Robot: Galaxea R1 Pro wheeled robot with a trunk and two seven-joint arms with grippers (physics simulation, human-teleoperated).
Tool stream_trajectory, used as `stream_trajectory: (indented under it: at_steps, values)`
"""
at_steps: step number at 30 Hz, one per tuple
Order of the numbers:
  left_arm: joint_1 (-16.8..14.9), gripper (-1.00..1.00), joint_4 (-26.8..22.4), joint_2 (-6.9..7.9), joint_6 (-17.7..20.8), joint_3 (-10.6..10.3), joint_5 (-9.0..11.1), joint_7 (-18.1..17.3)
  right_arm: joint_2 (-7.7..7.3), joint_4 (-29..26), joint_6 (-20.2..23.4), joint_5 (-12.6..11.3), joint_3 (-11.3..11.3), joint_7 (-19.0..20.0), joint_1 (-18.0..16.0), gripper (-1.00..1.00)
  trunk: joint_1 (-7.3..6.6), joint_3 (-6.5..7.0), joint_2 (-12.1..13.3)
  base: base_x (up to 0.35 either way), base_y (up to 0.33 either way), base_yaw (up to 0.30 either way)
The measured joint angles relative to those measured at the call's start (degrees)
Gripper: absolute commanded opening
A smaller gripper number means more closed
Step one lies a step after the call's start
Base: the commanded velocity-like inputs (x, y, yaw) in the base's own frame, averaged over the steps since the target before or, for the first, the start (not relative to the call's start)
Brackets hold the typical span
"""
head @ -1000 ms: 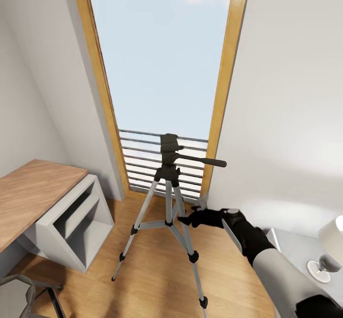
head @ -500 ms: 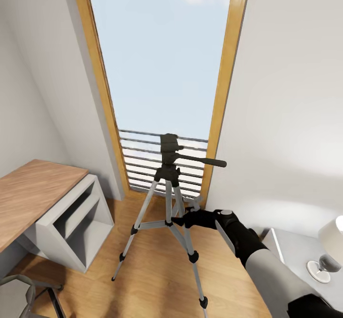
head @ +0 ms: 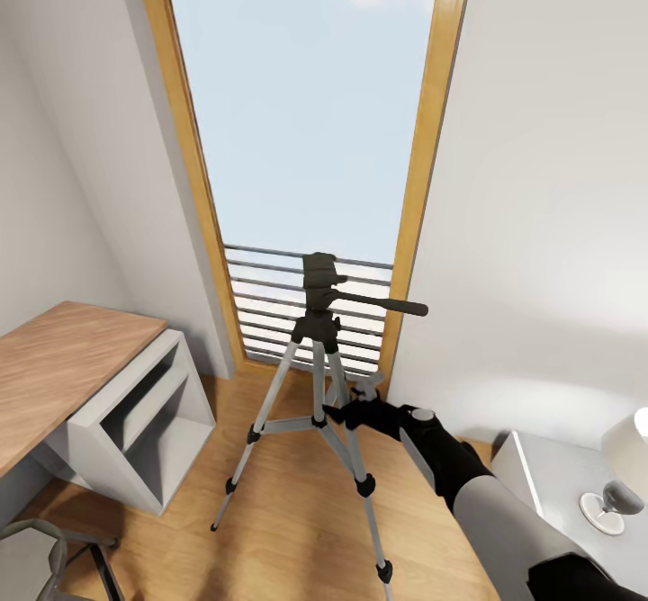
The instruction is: Attach the digital camera to the camera tripod in the bedroom.
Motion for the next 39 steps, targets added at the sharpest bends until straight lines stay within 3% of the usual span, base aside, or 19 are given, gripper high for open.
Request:
stream_trajectory:
  at_steps: [34,38,39]
  values:
    - [0.0,-1.0,-0.01,0.0,0.0,0.0,0.0,0.0,0.27,0.14,-0.23,0.66,0.18,-5.73,0.0,1.0,0.0,0.0,0.0,0.0,0.0,0.0]
    - [0.0,-1.0,0.0,0.0,0.0,0.0,0.0,0.0,0.49,0.16,-0.19,0.69,0.23,-5.77,0.0,1.0,0.0,0.0,0.0,0.0,0.0,0.0]
    - [0.0,-1.0,0.01,0.01,0.0,0.0,0.0,0.0,1.19,0.21,-0.13,0.78,0.2,-6.11,0.0,1.0,0.0,0.0,0.0,0.0,0.0,0.0]
